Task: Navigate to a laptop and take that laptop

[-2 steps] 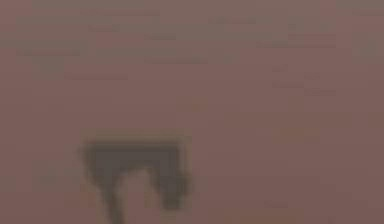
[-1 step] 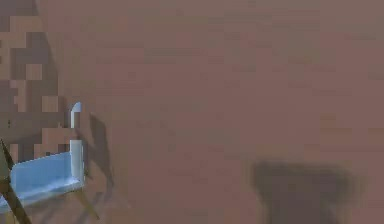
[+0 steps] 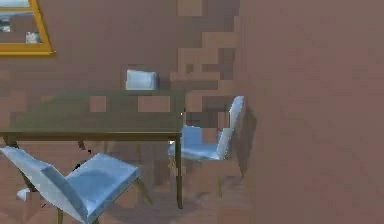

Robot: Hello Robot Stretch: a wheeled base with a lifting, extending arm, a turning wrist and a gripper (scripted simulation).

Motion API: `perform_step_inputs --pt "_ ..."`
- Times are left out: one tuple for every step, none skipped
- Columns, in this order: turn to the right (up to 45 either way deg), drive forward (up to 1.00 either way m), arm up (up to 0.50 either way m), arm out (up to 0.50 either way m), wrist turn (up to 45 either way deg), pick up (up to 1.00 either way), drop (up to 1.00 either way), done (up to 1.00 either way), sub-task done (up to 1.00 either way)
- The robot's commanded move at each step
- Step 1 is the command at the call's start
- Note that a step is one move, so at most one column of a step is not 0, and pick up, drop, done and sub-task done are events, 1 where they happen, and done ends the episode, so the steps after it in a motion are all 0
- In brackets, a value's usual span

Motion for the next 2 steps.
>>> perform_step_inputs --pt "-45.0 0.00 0.00 0.00 0.0 0.00 0.00 0.00 0.00" --pt "-33.0 0.00 0.00 0.00 0.0 0.00 0.00 0.00 0.00"
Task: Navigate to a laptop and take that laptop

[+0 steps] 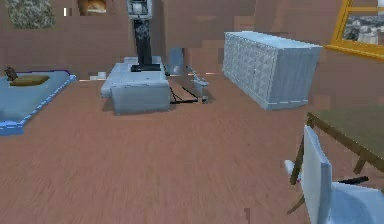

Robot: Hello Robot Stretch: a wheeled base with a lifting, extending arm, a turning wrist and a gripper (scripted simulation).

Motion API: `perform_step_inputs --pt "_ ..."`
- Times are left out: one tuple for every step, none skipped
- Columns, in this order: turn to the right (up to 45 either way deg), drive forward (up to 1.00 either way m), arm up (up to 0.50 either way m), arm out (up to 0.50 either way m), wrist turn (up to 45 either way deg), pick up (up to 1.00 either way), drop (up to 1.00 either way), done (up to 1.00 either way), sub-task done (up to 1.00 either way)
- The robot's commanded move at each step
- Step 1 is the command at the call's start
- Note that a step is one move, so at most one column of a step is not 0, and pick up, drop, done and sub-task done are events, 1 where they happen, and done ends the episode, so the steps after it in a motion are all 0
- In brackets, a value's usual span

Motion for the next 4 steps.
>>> perform_step_inputs --pt "0.0 0.10 0.00 0.00 0.0 0.00 0.00 0.00 0.00" --pt "0.0 0.75 0.00 0.00 0.0 0.00 0.00 0.00 0.00" --pt "-15.0 0.00 0.00 0.00 0.0 0.00 0.00 0.00 0.00" --pt "45.0 0.00 0.00 0.00 0.0 0.00 0.00 0.00 0.00"
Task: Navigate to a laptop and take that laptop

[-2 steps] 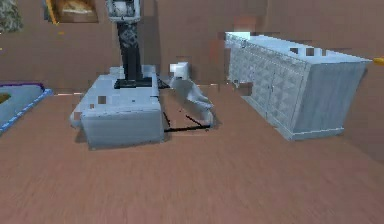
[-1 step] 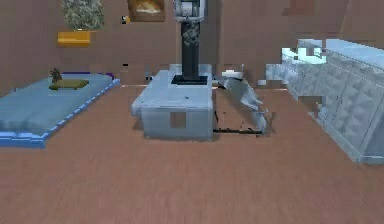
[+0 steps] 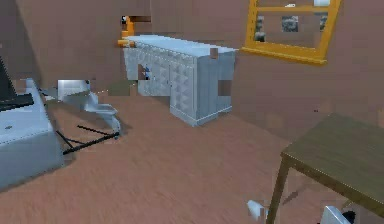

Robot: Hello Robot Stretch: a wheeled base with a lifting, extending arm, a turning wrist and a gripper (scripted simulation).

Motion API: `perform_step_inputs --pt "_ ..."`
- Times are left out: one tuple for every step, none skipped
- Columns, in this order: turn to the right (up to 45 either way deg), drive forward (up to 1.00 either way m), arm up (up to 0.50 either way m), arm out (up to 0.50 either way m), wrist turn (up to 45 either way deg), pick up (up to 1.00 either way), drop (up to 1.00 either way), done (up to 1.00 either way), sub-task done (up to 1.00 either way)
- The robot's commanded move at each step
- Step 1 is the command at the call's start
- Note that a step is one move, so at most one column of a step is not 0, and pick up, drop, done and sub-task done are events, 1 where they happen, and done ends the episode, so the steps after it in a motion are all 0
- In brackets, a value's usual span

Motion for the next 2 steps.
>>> perform_step_inputs --pt "18.0 0.00 0.00 0.00 0.0 0.00 0.00 0.00 0.00" --pt "0.0 0.45 0.00 0.00 0.0 0.00 0.00 0.00 0.00"
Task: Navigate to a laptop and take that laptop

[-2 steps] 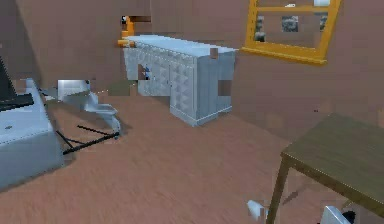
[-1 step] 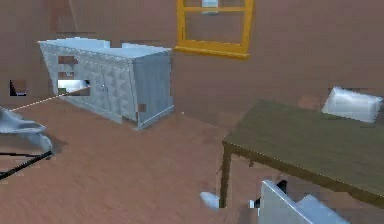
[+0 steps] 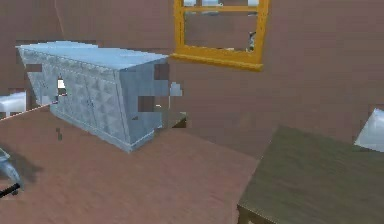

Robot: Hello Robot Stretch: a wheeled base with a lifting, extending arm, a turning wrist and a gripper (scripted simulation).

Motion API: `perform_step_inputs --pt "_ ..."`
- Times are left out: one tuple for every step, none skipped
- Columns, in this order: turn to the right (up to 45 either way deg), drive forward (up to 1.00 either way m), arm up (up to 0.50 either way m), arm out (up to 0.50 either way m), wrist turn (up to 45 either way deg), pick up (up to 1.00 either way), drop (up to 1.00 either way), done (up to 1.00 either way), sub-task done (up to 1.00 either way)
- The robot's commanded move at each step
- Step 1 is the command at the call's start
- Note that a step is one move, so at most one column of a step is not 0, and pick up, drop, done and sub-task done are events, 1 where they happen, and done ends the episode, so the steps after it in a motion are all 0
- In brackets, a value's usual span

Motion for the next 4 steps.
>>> perform_step_inputs --pt "-42.0 0.00 0.00 0.00 0.0 0.00 0.00 0.00 0.00" --pt "0.0 0.00 0.16 0.00 0.0 0.00 0.00 0.00 0.00" --pt "0.0 0.00 0.00 0.30 0.0 0.00 0.00 0.00 0.00" --pt "0.0 0.00 0.00 0.30 0.0 0.00 0.00 0.00 0.00"
